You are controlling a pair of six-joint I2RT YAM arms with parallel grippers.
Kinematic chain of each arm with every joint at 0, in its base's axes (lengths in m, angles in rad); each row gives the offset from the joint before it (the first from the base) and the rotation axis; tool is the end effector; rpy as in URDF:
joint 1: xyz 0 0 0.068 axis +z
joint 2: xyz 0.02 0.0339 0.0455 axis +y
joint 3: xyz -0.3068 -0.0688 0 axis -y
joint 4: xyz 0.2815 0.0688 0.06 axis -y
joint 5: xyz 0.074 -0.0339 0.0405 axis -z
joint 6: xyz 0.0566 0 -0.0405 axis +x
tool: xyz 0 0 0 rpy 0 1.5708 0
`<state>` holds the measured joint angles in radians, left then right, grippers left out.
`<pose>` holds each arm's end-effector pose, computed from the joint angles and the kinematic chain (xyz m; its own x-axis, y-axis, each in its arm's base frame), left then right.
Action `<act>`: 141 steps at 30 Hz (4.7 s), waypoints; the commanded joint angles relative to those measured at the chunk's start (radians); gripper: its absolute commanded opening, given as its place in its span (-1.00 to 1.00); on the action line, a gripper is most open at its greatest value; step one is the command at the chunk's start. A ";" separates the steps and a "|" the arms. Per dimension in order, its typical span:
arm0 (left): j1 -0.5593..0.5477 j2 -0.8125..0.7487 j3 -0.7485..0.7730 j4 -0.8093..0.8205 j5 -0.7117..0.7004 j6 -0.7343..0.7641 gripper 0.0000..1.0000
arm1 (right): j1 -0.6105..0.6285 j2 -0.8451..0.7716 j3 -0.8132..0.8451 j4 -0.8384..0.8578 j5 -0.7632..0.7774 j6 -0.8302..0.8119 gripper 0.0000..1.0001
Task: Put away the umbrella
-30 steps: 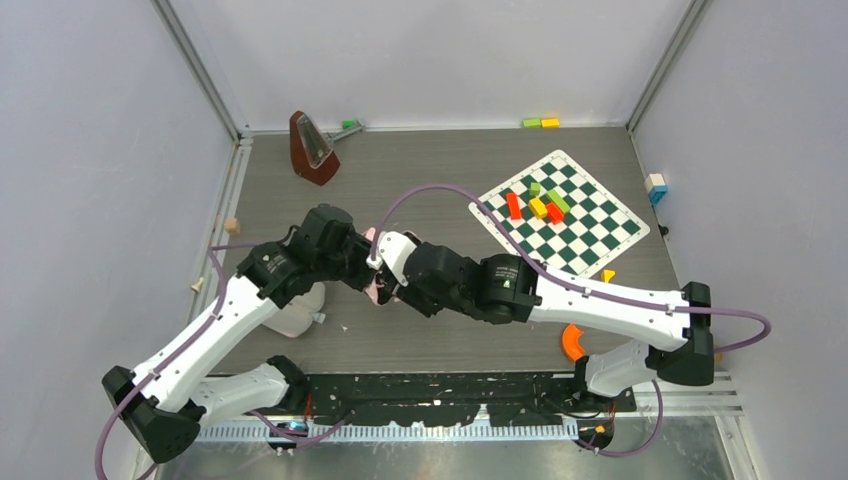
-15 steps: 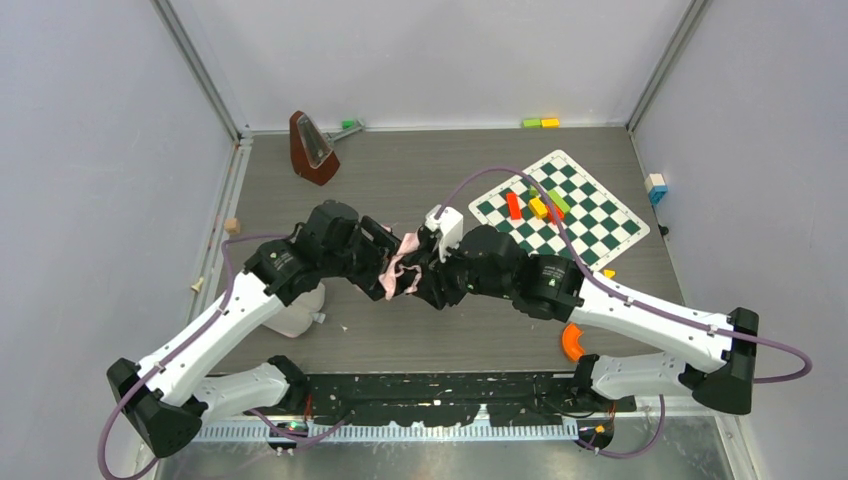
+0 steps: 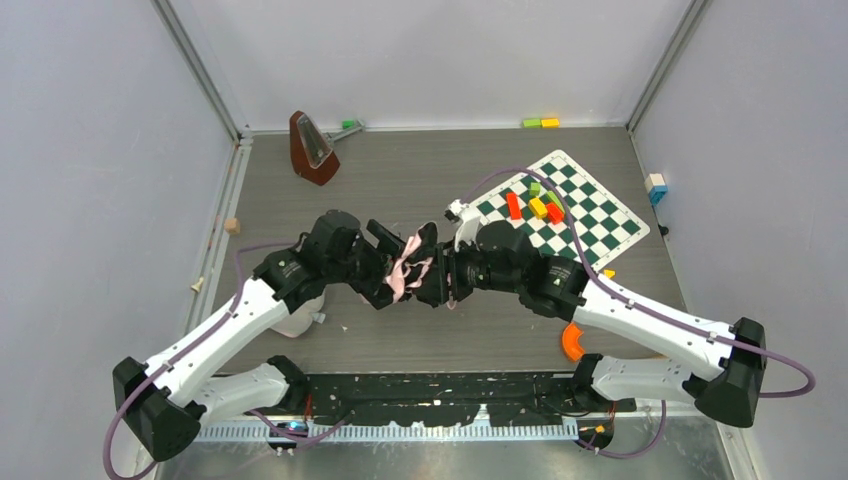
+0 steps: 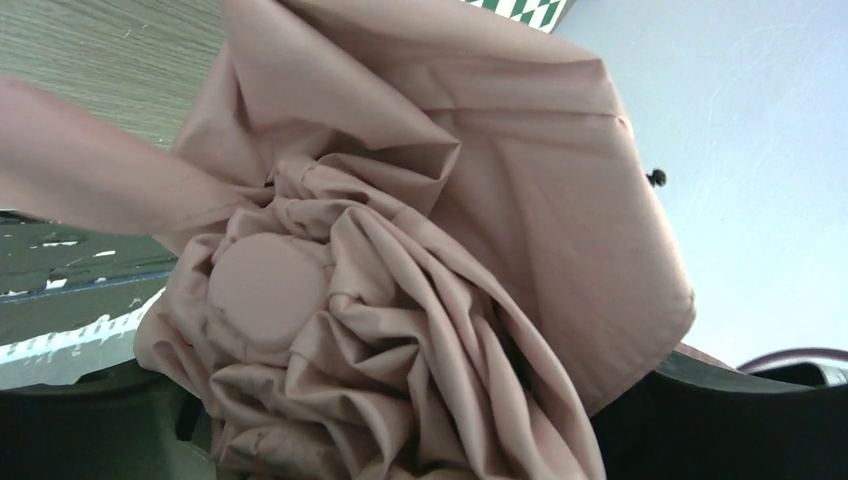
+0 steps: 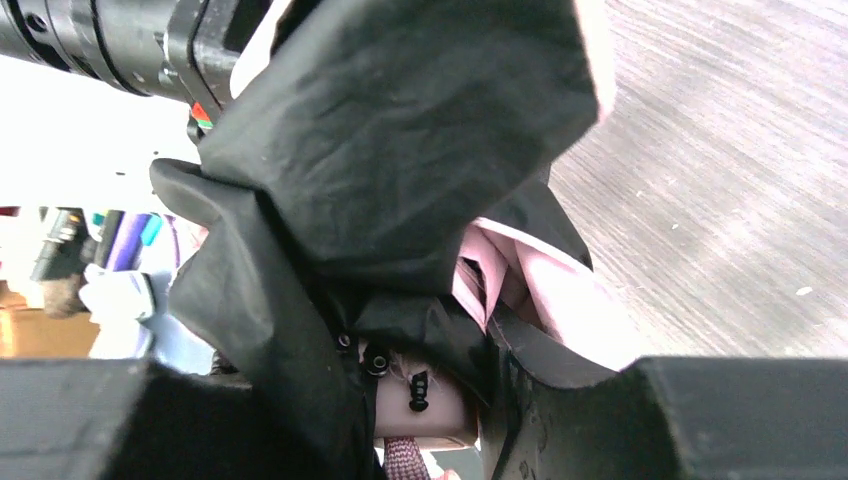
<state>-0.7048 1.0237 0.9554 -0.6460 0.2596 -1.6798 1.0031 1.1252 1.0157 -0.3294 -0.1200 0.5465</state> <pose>0.1754 -0.1682 0.3319 -0.7150 -0.6531 0.2494 -0.5802 0.3555 -0.7328 0.1513 0.2498 0.3639 -0.6605 -0.0762 -0.7469 -0.6462 0.5642 0.5139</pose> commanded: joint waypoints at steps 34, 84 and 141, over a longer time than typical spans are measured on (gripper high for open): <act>0.021 0.096 -0.068 0.314 0.074 0.290 -1.00 | -0.213 -0.052 -0.393 1.007 -0.171 1.012 -0.89; -0.033 0.701 0.158 0.026 0.156 0.357 -1.00 | 0.013 0.404 -0.164 0.063 0.294 -0.011 0.86; 0.217 0.363 0.010 0.320 0.168 1.151 0.61 | -0.278 0.276 -0.754 0.928 -0.122 0.424 -0.89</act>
<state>-0.4843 1.3811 1.0264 -0.4896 0.3893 -0.7185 0.7620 1.4406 0.2329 0.7086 -0.2119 1.0271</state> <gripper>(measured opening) 0.835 0.459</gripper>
